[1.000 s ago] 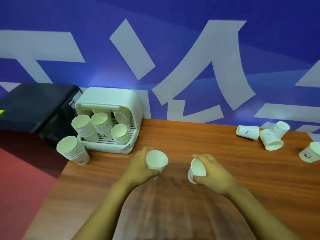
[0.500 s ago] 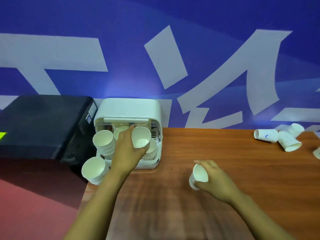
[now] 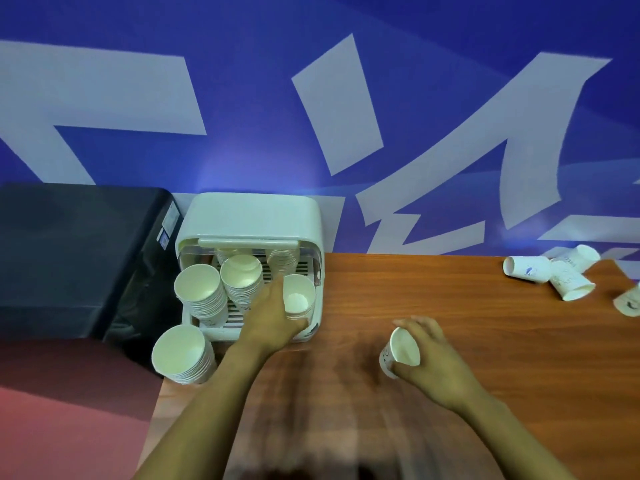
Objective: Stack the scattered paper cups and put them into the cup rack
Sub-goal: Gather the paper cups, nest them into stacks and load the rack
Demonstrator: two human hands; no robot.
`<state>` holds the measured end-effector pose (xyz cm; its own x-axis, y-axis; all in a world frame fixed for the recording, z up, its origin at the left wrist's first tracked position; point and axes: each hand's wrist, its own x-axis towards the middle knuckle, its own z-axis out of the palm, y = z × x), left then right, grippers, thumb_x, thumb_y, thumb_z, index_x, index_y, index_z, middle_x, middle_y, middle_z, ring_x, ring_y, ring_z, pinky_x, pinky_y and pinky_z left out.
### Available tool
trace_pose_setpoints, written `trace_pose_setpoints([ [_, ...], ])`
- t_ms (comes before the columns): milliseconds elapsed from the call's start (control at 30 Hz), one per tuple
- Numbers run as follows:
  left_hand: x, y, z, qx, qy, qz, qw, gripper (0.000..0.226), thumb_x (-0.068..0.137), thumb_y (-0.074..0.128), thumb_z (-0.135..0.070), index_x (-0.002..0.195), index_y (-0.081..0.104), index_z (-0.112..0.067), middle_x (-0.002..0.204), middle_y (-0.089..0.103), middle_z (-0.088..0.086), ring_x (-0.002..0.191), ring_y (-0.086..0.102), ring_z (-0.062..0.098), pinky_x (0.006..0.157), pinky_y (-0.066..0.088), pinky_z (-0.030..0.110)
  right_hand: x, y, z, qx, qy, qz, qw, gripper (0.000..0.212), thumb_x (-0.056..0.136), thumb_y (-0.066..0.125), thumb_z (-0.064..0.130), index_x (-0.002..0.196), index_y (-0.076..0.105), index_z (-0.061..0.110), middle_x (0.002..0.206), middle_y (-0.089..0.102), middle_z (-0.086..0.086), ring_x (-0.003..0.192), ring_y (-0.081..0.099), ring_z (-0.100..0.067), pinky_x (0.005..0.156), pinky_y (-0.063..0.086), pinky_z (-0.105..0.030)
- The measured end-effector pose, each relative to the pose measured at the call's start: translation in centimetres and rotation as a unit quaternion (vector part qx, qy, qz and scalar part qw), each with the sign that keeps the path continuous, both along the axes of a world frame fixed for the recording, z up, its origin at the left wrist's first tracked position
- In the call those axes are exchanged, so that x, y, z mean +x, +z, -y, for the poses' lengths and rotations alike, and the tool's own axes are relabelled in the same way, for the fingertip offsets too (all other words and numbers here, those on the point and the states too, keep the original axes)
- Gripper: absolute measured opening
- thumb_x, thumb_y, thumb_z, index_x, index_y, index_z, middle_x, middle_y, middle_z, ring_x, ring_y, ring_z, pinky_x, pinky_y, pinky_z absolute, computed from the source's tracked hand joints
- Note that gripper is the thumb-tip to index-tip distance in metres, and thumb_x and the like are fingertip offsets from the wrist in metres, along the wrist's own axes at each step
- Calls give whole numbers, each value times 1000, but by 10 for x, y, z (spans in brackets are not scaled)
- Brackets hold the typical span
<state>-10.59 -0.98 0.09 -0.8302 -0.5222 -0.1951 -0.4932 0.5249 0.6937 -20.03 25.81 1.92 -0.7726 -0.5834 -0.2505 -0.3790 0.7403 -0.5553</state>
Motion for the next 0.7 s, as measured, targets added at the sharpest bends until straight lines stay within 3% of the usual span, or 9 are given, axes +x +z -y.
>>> trace_pose_setpoints([
  [100,5,0,0,10,-22,9,1000,89,57,68,-49,137,40,-23,134,48,-2,125,46,22,104,40,39,0,-5,6,-22,-19,3,1000,74,74,75,34,138,38,34,124,28,10,113,47,-14,90,37,-21],
  [200,15,9,1,25,-11,-8,1000,90,75,75,-32,148,26,-17,149,35,-1,139,31,19,111,26,30,-3,-2,18,-31,-12,3,999,74,74,75,34,137,38,33,122,34,9,107,51,-15,87,39,-23],
  [300,28,11,1,18,-9,-28,999,80,82,71,-24,147,27,-19,149,35,-1,137,29,14,106,21,19,-6,7,45,-45,34,-21,998,70,72,74,39,135,43,31,126,40,9,115,49,-15,94,44,-30],
  [400,44,15,-5,22,-4,-39,999,75,85,69,-21,147,27,-21,146,34,-6,136,29,9,104,17,12,-7,22,89,-114,67,-53,990,71,75,73,37,138,39,31,133,38,8,122,42,-13,103,37,-29],
  [533,60,18,-7,38,23,-60,997,81,84,68,-20,150,20,-24,147,32,-10,131,29,-2,107,24,16,-2,30,142,-185,81,-107,974,72,78,72,34,141,36,27,136,38,4,125,39,-13,104,30,-23],
  [700,68,18,-3,50,51,-73,995,81,82,67,-20,149,23,-31,145,38,-8,130,39,6,108,40,35,6,8,164,-159,95,-107,977,74,78,70,43,141,34,28,137,36,6,126,39,-16,104,35,-28],
])
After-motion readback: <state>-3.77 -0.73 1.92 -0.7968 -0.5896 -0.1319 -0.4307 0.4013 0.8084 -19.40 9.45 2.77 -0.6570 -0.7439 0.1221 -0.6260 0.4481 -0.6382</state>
